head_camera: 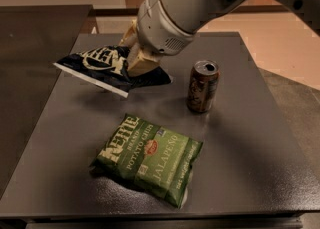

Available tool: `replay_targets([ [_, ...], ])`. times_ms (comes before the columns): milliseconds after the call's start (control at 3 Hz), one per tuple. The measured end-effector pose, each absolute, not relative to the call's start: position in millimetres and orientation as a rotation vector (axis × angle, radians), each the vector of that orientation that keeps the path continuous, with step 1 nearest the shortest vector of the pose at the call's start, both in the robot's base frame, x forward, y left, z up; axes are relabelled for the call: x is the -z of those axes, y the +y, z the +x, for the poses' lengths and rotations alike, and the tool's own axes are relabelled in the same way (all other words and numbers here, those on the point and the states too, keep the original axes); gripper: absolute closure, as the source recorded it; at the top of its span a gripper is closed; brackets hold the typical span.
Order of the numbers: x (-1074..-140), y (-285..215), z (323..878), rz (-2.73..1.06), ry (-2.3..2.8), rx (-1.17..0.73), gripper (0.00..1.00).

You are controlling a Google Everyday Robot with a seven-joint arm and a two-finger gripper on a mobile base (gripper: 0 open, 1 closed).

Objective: Move blue chip bag near green jalapeno chip bag

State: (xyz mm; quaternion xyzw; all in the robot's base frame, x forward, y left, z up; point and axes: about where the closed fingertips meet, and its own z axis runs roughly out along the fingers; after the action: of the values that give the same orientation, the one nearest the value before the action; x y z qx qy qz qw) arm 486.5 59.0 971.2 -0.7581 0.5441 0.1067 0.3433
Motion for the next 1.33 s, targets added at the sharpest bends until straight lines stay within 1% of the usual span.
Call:
replay_targets([
  [333,-951.5,78.5,470.6,-2.035,1.400,-0.296,0.59],
  [1000,-955.5,79.8,467.5,-2.038,1.392,-0.286,0.13],
  [1333,-957.5,80.8,465.8,-2.039,1.388,-0.281,0.00],
])
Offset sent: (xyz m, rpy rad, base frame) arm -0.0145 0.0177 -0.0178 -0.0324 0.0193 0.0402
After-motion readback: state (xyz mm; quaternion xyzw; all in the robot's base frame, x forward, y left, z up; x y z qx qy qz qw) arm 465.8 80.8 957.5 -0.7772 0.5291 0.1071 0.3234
